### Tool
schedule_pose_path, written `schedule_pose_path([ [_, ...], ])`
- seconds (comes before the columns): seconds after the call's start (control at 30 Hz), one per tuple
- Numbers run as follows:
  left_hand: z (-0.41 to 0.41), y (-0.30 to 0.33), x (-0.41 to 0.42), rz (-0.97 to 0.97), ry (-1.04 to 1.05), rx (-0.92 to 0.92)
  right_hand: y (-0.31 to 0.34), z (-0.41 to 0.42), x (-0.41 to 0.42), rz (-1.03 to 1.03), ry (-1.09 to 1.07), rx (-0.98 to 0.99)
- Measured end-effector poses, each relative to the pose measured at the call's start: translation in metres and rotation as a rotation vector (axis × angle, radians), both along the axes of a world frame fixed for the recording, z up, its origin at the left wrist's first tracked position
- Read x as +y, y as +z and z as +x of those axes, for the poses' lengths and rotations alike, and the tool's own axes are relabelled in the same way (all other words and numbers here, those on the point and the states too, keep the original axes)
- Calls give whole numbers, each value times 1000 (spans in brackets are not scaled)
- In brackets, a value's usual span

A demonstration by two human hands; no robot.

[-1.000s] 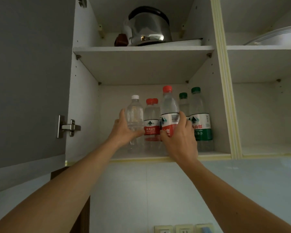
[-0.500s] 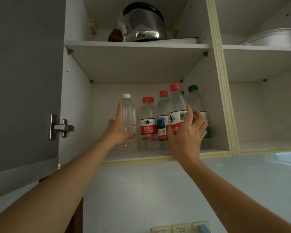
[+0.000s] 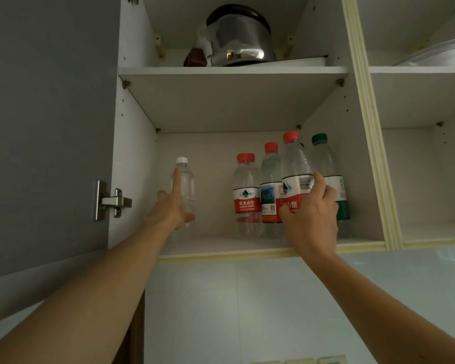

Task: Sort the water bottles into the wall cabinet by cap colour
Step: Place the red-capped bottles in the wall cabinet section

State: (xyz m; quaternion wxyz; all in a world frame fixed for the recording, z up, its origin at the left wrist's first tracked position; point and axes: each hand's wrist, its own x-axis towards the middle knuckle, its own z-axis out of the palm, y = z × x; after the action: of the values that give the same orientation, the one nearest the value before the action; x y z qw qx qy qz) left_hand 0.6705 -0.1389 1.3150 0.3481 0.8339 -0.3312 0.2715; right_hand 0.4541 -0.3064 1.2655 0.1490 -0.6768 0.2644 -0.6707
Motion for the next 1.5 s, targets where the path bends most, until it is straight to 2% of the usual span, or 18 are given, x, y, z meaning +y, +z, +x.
schedule_pose_path([
  [0.1,11,9,0,183,132,-149,0,1,-2,-13,-3,16],
  [0.27,28,26,-7,403,269,-224,-2,2,-5,-35,14,4],
  [0.47,40,34,-3,630,572,-500,-4,5,-9,-55,11,-17],
  [0.77,56,29,-9,846,798,-557,-5,3,-13,-27,95,2],
  [0.97,48,27,-9,832,795,-530,-2,0,-14,-46,217,31],
  [1.07,25,24,1,595,628,-487,-4,-2,-12,-35,286,47],
  [1.2,-19,8,20,-61,206,-378,3,-5,-7,-40,395,54],
  [1.27,-39,-13,30,-303,54,-312,5,-5,-4,-39,505,59],
  [1.37,-60,-44,44,-506,-56,-359,13,0,6,-17,711,134],
  [1.5,-71,-54,47,-599,-56,-370,33,24,23,10,893,346],
])
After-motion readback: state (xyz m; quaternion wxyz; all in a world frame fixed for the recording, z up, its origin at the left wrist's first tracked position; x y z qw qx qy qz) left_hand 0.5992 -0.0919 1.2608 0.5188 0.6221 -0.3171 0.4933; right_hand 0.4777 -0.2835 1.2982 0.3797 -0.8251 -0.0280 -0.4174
